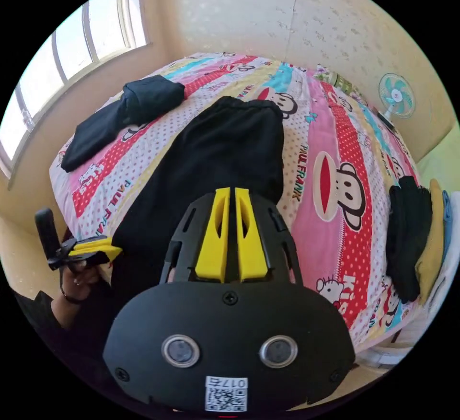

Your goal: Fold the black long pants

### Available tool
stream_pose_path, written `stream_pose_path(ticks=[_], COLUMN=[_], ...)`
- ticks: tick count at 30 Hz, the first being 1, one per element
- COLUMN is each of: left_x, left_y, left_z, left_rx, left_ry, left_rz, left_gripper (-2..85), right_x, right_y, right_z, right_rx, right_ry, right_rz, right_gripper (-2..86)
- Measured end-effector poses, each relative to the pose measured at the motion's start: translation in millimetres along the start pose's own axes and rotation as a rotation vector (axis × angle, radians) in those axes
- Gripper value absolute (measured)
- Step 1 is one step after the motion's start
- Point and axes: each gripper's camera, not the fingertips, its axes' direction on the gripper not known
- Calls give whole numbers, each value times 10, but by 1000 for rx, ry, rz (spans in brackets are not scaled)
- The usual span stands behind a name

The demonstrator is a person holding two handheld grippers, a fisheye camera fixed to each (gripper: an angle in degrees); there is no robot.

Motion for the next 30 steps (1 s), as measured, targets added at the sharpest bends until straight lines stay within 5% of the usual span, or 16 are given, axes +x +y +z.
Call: stream_pose_path(ticks=[8,15,19,23,30], left_x=[-186,603,1119,1314,865], left_y=[315,611,793,616,803], left_z=[95,433,744,784,810], left_rx=[20,-30,-55,-142,-41], left_ry=[229,-74,-349,-334,-271], left_rz=[-131,81,204,289,37], left_gripper=[65,103,53,3,-5], right_x=[593,725,744,741,623], right_y=[1138,1560,1484,1309,1149], right_z=[-656,-749,-820,-1156,-1044], right_rx=[-40,-68,-123,-105,-205], right_ry=[-264,-463,-533,-632,-681], right_rz=[145,253,264,204,177], right_gripper=[102,74,31,17,14])
